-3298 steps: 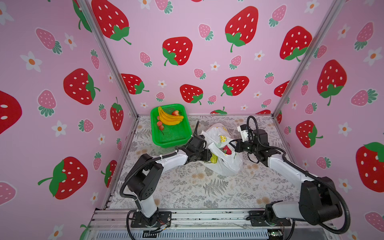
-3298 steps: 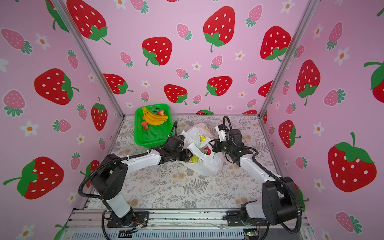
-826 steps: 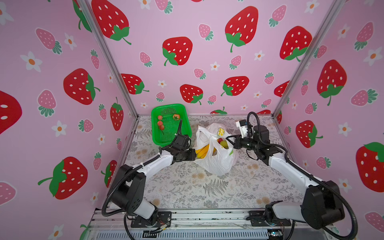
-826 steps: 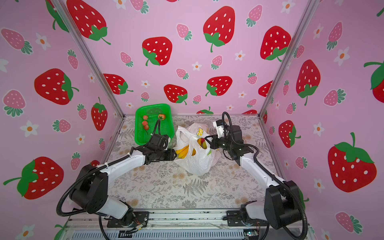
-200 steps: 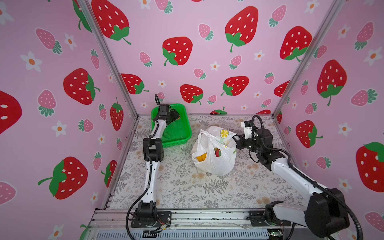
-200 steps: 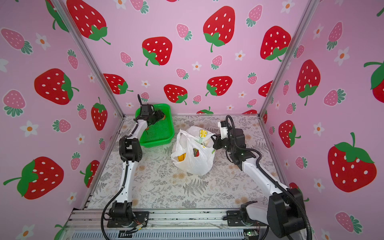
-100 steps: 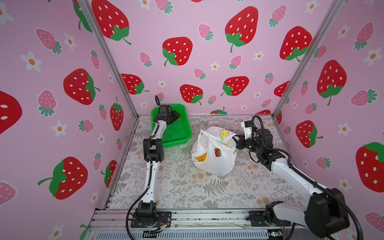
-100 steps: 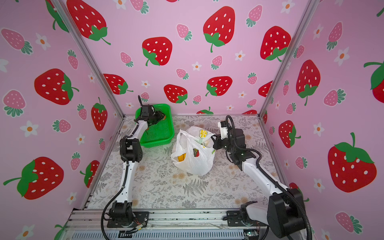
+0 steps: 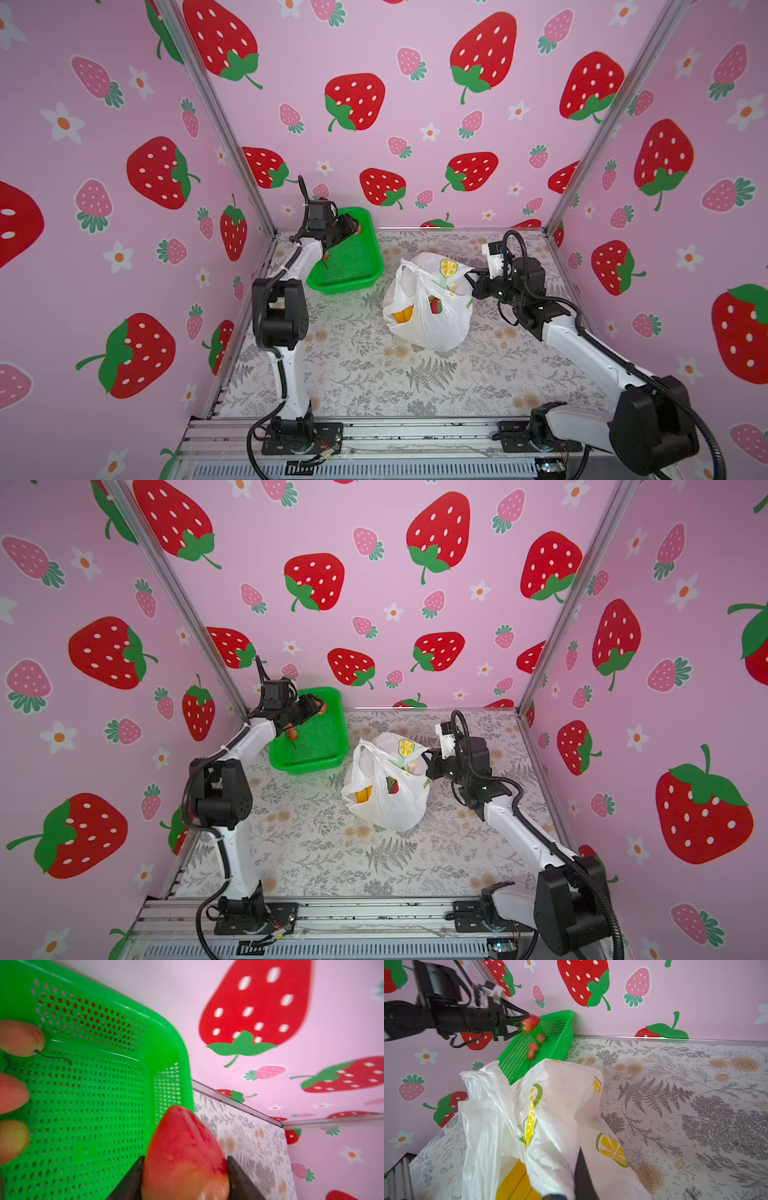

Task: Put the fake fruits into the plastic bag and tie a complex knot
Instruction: 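Lower the red peach into the bag with the left gripper and release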

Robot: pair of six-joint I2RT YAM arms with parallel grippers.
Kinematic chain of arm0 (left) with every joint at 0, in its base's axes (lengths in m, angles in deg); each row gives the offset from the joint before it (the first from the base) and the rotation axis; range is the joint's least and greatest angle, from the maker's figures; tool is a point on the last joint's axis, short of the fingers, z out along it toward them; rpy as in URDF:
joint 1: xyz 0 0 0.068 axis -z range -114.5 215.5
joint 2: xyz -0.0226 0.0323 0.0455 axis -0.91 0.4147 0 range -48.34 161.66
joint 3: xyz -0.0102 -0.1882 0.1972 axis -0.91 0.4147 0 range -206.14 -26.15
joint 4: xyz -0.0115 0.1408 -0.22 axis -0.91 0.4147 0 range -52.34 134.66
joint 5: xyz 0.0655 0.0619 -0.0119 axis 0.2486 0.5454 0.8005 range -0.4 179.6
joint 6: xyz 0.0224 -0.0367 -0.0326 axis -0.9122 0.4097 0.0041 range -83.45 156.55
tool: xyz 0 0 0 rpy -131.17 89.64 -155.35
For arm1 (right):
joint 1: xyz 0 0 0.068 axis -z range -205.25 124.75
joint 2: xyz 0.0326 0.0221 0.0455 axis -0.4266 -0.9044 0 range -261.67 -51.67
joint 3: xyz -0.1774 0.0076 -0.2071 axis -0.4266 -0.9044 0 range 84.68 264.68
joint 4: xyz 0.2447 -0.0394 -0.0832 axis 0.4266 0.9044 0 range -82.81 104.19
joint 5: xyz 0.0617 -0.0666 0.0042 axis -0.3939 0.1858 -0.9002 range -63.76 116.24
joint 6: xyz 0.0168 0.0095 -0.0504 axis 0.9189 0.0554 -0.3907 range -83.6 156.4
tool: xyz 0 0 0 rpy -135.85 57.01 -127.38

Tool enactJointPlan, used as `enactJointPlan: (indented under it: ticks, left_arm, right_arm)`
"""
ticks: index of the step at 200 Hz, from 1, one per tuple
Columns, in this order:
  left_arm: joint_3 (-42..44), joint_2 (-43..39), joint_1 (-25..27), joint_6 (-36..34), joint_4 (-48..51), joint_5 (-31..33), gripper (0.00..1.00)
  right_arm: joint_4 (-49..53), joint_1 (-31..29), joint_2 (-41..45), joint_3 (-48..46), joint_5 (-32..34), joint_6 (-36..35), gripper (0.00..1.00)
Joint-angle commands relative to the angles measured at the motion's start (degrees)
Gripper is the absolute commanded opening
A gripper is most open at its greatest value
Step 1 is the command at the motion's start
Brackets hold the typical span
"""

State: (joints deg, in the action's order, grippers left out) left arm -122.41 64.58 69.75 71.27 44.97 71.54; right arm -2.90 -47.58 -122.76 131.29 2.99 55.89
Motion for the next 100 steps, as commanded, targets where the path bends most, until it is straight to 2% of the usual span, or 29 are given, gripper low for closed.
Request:
enactJointPlan:
  ticks: [1,23,48,100]
  left_arm:
    - [11.35,-10.09,1.65,-0.08,-5.56,0.61,0.44]
    - [20.38,-20.06,4.48,-0.49,-5.54,2.26,0.44]
    - [29.28,-30.03,7.98,2.27,-6.69,2.74,0.44]
    - [41.38,-45.62,20.51,0.45,0.73,7.88,0.42]
  right_arm:
    - [-0.26,0.01,2.07,-0.55,-0.84,0.00,0.03]
    - [-0.55,0.00,2.27,-0.79,-0.97,0.20,0.03]
    - [-0.20,0.05,2.33,-0.60,-0.84,0.09,0.03]
    - [0.10,0.07,2.76,-0.64,-0.40,-0.06,0.03]
